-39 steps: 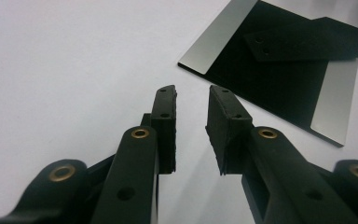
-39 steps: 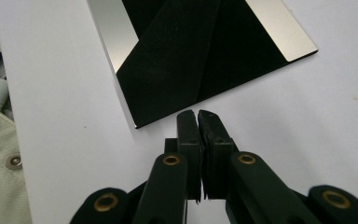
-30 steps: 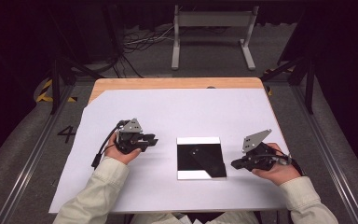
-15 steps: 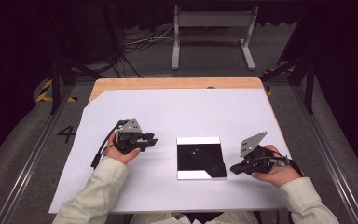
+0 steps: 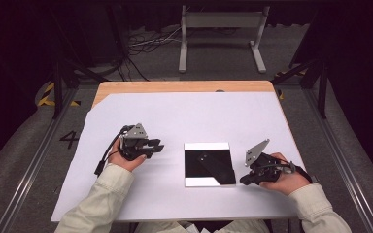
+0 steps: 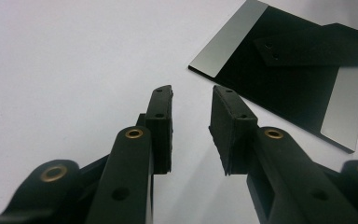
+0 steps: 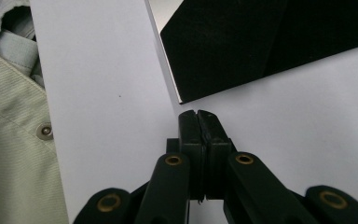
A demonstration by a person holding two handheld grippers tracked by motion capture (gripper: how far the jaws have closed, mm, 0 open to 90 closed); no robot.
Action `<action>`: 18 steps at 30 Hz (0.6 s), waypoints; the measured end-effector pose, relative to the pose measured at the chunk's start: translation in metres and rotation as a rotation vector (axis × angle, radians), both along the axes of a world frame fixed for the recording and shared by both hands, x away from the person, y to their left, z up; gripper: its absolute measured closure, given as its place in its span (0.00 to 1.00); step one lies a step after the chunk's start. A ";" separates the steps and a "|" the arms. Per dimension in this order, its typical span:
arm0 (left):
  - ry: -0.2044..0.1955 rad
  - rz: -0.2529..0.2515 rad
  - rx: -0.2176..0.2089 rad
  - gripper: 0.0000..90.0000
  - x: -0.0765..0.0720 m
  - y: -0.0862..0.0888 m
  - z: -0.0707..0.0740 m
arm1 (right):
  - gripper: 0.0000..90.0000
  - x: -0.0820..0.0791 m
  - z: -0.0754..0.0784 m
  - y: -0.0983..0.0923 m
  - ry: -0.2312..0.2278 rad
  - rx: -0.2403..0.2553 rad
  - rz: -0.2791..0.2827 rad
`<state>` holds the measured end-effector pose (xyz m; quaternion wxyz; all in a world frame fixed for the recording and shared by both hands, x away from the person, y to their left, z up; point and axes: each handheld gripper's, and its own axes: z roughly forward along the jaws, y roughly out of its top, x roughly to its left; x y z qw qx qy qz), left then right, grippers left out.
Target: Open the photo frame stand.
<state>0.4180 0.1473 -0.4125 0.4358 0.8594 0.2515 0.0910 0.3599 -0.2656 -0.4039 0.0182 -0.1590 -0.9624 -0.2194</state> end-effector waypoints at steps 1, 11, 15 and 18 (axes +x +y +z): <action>0.000 0.000 0.000 0.77 0.000 0.000 0.000 | 0.99 0.000 -0.002 0.002 0.003 -0.002 0.009; 0.005 -0.006 0.002 0.77 0.001 -0.001 -0.001 | 0.99 0.003 -0.011 0.011 0.029 -0.026 0.023; 0.007 -0.006 0.003 0.76 0.000 -0.002 -0.001 | 0.99 0.003 -0.011 0.012 0.024 -0.028 0.030; 0.009 -0.006 0.001 0.76 0.001 -0.002 -0.002 | 1.00 0.002 -0.011 0.011 0.022 -0.018 0.031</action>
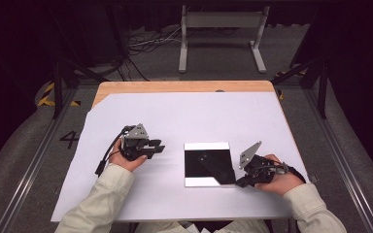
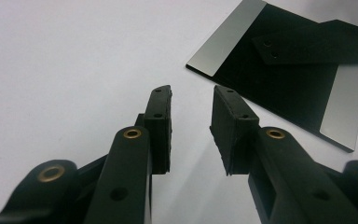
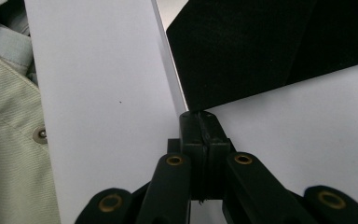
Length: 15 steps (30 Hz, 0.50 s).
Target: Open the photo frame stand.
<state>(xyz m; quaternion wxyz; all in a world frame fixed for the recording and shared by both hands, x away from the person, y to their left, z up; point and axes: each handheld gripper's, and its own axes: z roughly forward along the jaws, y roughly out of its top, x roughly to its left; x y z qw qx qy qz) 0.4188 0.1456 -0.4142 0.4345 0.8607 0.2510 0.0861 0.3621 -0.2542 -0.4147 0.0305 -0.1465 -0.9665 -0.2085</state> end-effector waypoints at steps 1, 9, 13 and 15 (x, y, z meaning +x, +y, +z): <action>0.000 0.000 0.000 0.76 0.000 0.000 0.000 | 1.00 0.000 0.000 0.000 0.000 0.000 0.000; -0.001 -0.001 0.001 0.75 0.001 0.000 0.000 | 1.00 -0.002 0.009 -0.005 -0.030 0.053 0.000; 0.002 0.000 0.000 0.75 0.001 0.000 -0.001 | 1.00 -0.003 0.016 -0.008 -0.054 0.091 0.003; 0.003 0.000 -0.001 0.74 0.001 -0.001 -0.001 | 1.00 -0.003 0.018 -0.009 -0.068 0.107 -0.001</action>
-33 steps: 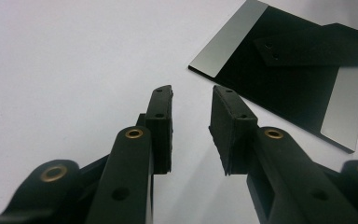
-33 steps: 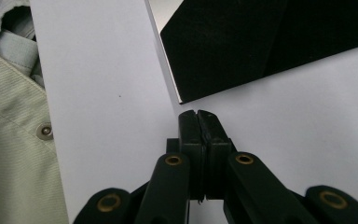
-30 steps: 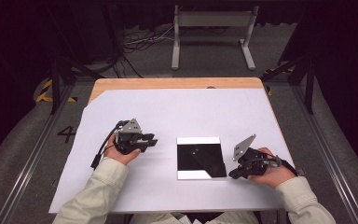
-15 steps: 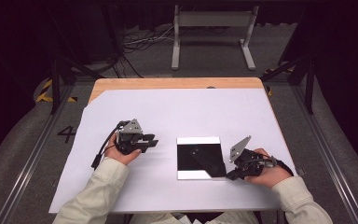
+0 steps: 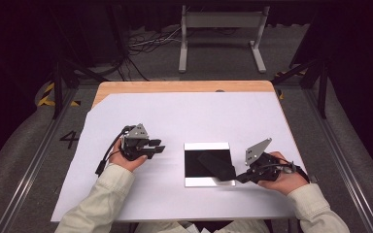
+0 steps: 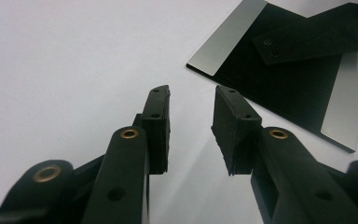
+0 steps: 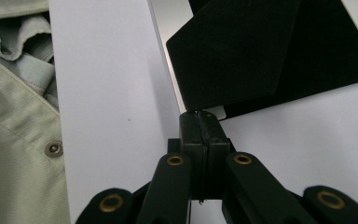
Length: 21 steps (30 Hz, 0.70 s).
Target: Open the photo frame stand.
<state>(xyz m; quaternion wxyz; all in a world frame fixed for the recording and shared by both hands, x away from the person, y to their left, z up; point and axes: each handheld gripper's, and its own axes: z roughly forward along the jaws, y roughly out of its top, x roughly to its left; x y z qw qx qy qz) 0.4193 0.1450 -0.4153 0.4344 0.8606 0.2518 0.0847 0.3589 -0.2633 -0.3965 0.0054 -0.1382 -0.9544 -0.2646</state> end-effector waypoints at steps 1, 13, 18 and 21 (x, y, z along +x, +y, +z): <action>0.000 0.000 0.000 0.74 0.000 0.000 0.000 | 1.00 0.000 0.002 0.000 -0.014 0.017 0.001; 0.008 0.027 0.004 0.72 0.002 0.002 -0.002 | 1.00 -0.001 0.013 -0.005 -0.101 0.140 -0.029; 0.008 0.029 0.006 0.71 0.003 0.002 -0.002 | 1.00 0.000 0.015 -0.005 -0.113 0.166 -0.047; 0.007 0.032 0.007 0.71 0.003 0.002 -0.002 | 1.00 0.000 0.016 -0.004 -0.121 0.183 -0.059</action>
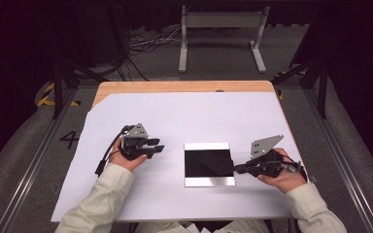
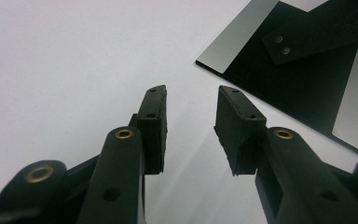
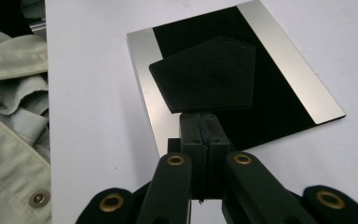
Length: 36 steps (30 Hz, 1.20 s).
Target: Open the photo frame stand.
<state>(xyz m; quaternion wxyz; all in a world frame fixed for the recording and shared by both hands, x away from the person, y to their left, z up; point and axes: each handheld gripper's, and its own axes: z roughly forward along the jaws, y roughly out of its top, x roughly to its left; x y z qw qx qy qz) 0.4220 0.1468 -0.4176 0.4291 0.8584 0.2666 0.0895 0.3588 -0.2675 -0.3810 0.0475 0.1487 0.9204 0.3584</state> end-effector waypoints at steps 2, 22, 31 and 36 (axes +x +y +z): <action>-0.001 0.002 -0.001 0.71 0.000 0.000 0.000 | 1.00 0.000 0.001 0.001 -0.009 0.015 -0.009; 0.003 0.002 -0.001 0.70 0.001 -0.001 -0.001 | 1.00 -0.004 0.017 -0.008 -0.049 0.071 -0.056; -0.003 -0.003 -0.001 0.70 0.001 -0.003 -0.001 | 1.00 -0.009 0.027 -0.007 -0.079 0.074 -0.099; -0.001 -0.001 -0.004 0.70 0.001 -0.003 -0.002 | 0.96 -0.010 0.036 -0.007 -0.105 0.105 -0.175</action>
